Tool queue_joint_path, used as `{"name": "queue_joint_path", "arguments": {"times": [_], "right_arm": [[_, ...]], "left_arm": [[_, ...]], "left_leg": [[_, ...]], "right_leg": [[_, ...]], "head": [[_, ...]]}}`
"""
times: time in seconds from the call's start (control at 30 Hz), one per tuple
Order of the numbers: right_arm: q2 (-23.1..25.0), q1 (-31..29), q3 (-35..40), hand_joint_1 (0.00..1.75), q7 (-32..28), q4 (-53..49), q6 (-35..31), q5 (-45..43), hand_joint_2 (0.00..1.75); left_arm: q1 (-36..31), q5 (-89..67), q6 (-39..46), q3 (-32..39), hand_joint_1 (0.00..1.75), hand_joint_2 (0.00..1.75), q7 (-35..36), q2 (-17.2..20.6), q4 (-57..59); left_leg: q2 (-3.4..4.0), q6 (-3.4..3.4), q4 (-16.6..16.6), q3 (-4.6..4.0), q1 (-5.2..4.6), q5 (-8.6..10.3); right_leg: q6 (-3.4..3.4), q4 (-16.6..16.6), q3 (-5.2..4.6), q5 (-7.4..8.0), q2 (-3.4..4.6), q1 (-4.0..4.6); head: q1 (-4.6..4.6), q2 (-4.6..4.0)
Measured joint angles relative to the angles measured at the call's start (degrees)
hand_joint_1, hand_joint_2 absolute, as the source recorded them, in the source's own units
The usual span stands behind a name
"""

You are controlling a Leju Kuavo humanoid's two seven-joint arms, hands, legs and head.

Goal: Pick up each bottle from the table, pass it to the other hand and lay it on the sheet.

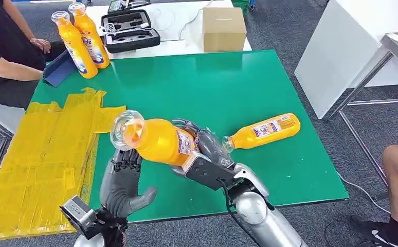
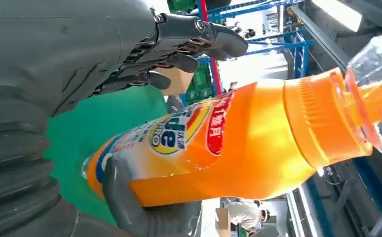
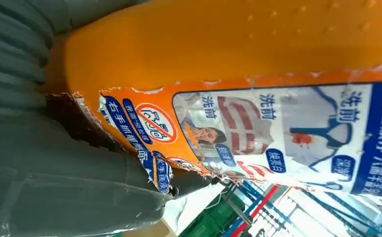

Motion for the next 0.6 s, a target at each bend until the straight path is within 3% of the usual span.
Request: {"name": "queue_joint_path", "arguments": {"times": [0.13,0.6], "right_arm": [[1.4,0.6,1.0,1.75,-0.4,0.2,4.0,-4.7,1.75],[3.3,0.6,8.0,1.75,-1.1,0.9,7.5,-15.2,1.75]], "left_arm": [[0.5,4.0,0.7,0.1,0.0,1.75,-0.2,-0.4,0.0],[0.4,6.1,0.5,-0.3,0.0,1.75,-0.4,-1.1,1.3]], "left_leg": [[0.04,0.0,0.0,0.0,0.0,0.0],[0.01,-0.01,0.0,-0.03,0.01,0.0]], "right_leg": [[0.0,0.0,-0.02,0.0,0.01,0.0],[0.0,0.0,-0.04,-0.01,0.01,0.0]], "head": [[0.02,0.0],[0.02,0.0]]}}
